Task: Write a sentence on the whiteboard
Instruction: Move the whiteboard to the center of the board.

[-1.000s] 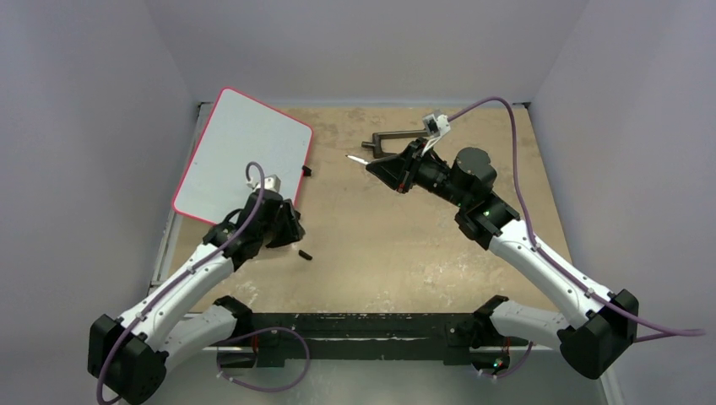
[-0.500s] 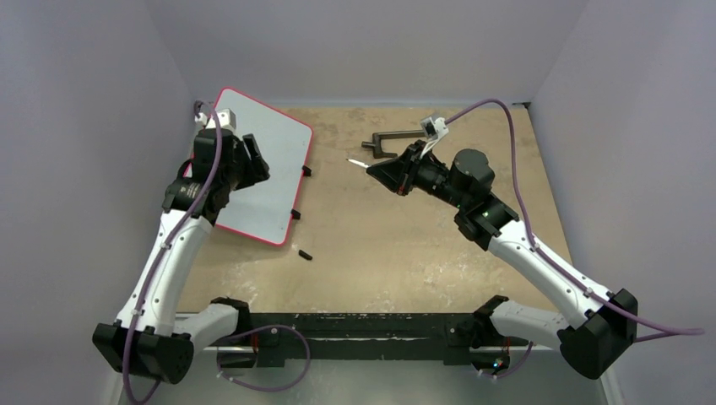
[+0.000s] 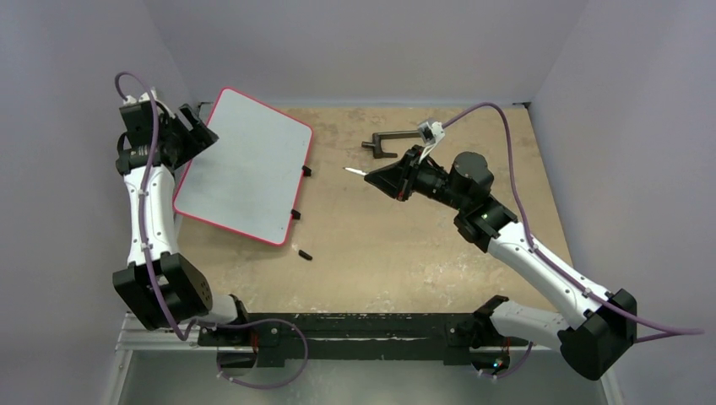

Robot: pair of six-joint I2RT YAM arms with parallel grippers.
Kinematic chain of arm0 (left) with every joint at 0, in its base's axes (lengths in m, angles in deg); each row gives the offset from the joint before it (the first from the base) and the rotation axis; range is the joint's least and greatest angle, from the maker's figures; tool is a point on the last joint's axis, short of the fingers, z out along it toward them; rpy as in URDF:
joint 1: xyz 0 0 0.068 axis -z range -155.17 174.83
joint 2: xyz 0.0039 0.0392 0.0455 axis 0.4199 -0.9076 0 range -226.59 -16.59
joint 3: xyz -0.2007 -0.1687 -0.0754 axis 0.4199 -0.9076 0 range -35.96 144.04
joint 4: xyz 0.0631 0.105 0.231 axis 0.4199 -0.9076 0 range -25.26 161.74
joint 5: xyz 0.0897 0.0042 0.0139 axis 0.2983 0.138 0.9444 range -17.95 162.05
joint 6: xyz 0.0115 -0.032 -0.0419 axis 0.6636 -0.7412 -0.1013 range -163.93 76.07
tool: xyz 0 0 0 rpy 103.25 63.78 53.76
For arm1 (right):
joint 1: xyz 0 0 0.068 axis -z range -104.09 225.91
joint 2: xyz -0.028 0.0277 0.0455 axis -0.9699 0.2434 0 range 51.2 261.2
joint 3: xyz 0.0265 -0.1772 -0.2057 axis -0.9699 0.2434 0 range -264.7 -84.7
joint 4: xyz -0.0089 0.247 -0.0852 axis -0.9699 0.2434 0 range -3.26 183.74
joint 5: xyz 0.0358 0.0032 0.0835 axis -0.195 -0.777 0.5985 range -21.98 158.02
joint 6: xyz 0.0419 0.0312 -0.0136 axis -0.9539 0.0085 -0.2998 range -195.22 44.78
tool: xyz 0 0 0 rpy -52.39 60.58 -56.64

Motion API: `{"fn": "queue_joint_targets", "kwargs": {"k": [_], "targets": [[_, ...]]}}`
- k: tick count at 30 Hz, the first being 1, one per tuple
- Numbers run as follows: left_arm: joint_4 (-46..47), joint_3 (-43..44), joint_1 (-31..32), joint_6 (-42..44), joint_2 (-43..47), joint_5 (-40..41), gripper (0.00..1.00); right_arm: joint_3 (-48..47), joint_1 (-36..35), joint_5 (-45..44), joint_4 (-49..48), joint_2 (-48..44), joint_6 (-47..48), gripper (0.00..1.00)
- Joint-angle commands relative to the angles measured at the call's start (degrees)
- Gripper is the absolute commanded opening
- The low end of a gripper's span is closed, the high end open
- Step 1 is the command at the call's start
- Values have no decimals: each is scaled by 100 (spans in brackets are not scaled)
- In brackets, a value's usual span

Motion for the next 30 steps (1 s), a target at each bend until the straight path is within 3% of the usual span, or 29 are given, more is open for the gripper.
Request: {"fn": "queue_joint_targets", "kwargs": {"k": [1, 6, 17, 25, 30], "targets": [[447, 703, -352, 152, -488, -505, 78, 52, 10, 246, -334, -116, -83, 0], [366, 1387, -556, 313, -1376, -856, 76, 40, 9, 322, -389, -51, -148, 0], [648, 1716, -577, 162, -2343, -1253, 75, 61, 14, 485, -338, -114, -120, 0], [782, 1819, -549, 67, -2736, -1965, 59, 66, 9, 412, -166, -240, -19, 0], [752, 1796, -290, 155, -2783, -1961, 57, 82, 16, 406, -133, -305, 0, 0]]}}
